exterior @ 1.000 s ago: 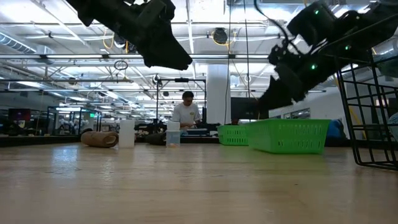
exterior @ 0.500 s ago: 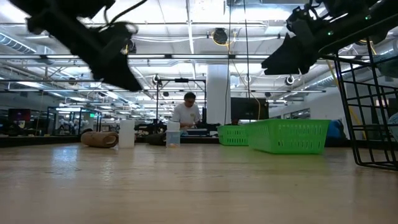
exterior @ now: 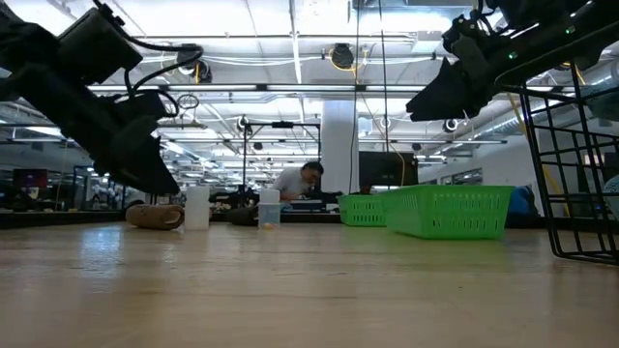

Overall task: Pick & Place Medicine items
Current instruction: Put the left transparent pill bottle into the bottom green bin

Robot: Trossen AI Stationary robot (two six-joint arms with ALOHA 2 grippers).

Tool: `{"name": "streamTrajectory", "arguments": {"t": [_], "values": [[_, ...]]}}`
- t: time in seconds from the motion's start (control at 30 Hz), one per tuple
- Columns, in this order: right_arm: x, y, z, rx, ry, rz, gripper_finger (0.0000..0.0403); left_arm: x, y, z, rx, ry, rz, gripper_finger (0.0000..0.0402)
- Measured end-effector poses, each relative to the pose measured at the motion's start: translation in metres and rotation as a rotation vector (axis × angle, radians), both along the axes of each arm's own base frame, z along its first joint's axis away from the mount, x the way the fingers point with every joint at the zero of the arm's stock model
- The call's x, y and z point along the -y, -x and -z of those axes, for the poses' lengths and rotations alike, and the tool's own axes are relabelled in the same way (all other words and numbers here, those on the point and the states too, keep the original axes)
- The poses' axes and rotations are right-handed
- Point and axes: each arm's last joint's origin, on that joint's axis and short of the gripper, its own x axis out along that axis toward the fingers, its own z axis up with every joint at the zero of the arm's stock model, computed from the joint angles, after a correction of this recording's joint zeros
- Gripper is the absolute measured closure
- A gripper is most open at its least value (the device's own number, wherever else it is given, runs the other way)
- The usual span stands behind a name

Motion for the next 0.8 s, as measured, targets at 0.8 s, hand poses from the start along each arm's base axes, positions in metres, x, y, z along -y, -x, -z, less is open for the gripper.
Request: {"name": "streamTrajectory", "arguments": {"t": [0.8], "values": [[0.0,0.0,-0.001,0.007,0.004,0.002,0.0149,-0.013,-0.036,0.036,-0.003,-0.074,0.078,0.0096]]}}
